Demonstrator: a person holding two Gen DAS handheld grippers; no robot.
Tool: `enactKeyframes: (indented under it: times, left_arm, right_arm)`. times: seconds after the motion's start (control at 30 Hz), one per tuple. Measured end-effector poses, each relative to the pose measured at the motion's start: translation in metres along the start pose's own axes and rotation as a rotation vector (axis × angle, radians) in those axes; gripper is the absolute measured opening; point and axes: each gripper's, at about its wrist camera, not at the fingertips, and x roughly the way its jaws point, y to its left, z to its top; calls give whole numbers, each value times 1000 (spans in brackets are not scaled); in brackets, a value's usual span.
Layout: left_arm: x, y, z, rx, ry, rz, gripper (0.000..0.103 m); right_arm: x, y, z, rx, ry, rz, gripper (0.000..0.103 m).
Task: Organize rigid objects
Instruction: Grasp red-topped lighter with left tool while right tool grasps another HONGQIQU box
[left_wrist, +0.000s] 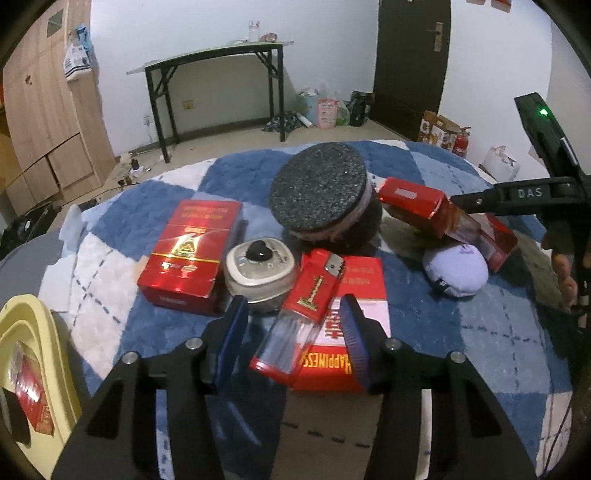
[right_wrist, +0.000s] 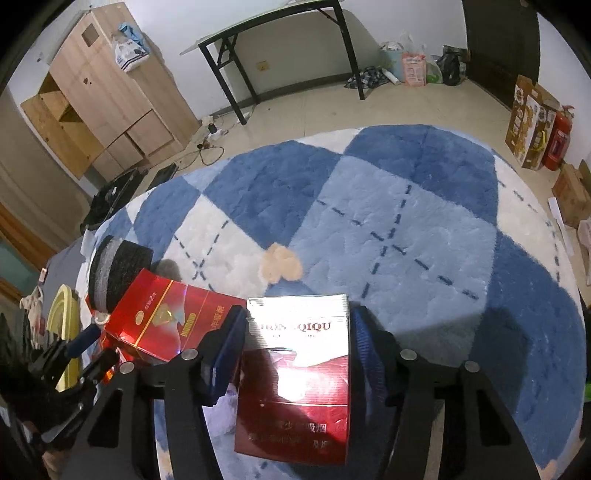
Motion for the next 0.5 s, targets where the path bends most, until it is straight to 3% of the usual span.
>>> enactKeyframes:
  times: [0.03, 0.1, 0.33, 0.43, 0.5]
  left_arm:
    - [0, -1, 0, 3, 3, -6, 51]
    - [-2, -3, 1, 16, 3, -15, 28]
    - [-4, -4, 3, 41, 28, -28, 26]
    - [-3, -4, 1, 28, 17, -35, 26]
    - [-3, -5, 1, 25, 17, -47, 26]
  right_arm:
    - [0, -1, 0, 0, -3, 4, 58]
    - [0, 1, -2, -4, -6, 6, 58]
    - [-25, 1, -1, -36, -32, -48, 57]
    - [-23, -4, -1, -36, -5, -67, 60]
    - [-19, -7, 0, -28, 10, -73, 67]
